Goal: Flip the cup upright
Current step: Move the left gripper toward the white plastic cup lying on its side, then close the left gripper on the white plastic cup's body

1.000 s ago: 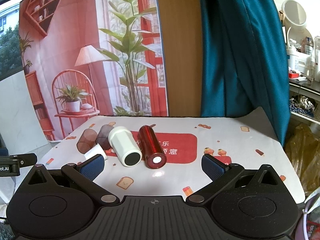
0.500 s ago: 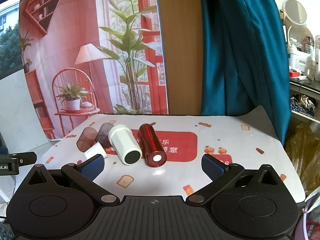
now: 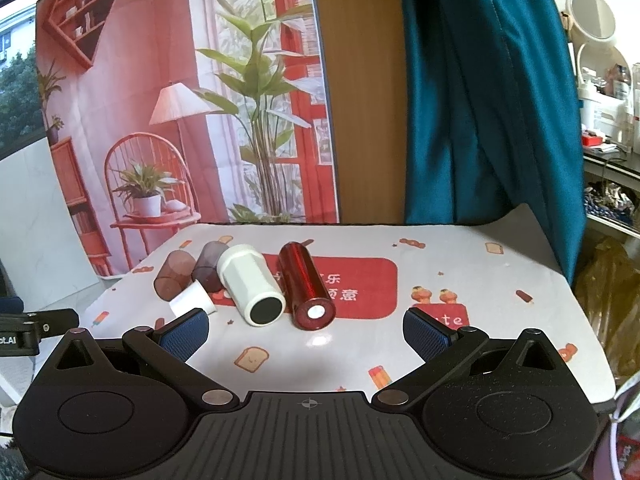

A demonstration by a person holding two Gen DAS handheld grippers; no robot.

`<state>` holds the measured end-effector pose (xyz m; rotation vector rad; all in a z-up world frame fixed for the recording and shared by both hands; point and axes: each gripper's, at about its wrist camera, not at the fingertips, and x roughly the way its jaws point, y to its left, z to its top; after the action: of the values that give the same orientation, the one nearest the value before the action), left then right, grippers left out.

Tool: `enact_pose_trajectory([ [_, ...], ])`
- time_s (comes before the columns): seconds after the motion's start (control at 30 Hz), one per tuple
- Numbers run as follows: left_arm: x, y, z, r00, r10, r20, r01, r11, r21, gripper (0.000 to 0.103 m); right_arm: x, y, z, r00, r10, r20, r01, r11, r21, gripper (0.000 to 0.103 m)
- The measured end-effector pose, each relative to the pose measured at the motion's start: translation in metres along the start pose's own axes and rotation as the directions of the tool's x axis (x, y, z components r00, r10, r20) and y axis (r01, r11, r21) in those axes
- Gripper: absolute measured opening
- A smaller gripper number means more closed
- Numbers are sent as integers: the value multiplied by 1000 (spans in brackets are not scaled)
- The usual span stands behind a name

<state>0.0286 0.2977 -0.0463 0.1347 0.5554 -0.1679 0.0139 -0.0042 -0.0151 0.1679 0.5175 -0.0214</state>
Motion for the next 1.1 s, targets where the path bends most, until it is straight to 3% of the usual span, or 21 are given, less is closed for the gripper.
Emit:
enact_pose_trajectory([
  [0.2, 45, 24, 28, 994, 87, 59, -86, 996, -32, 103, 25, -5, 23, 1000, 8, 17, -8, 1000, -23, 103],
  [0.33, 110, 37, 48, 996, 85, 21, -84, 995, -51, 103, 57, -13, 38, 999, -5, 33, 5, 1000, 8, 103],
  [0.47, 177, 32, 48, 999, 27, 20, -29, 998, 59, 102, 97, -24, 34, 1000, -27, -13, 28, 997, 71, 103],
  [0.57, 204, 17, 32, 998, 12, 68, -26, 978, 206, 102, 113, -26, 20, 997, -67, -49, 70, 995, 65, 103],
  [0.63, 227, 5, 24, 999, 38, 25, -43, 953, 298, 102, 120, -20, 12, 994, -87, -61, 88, 996, 3, 103],
  [0.7, 247, 1, 17, 999, 35, -24, -25, 946, 323, 96, 128, -20, 4, 992, -88, -88, 87, 996, -9, 103],
  [0.87, 283, 19, 15, 990, -49, -135, 76, 976, 202, 85, 142, -30, -5, 987, -76, -141, 85, 995, 55, 103],
  [0.97, 290, 27, 15, 975, -141, -171, 165, 977, 133, 83, 149, -35, -9, 985, -76, -156, 87, 994, 71, 103],
  [1.07, 298, 19, 9, 968, -148, -205, 185, 967, 174, 80, 154, -39, -12, 982, -72, -174, 88, 992, 87, 103],
  [1.1, 300, 17, 7, 968, -138, -212, 180, 965, 192, 74, 155, -39, -13, 982, -71, -177, 88, 992, 90, 103],
])
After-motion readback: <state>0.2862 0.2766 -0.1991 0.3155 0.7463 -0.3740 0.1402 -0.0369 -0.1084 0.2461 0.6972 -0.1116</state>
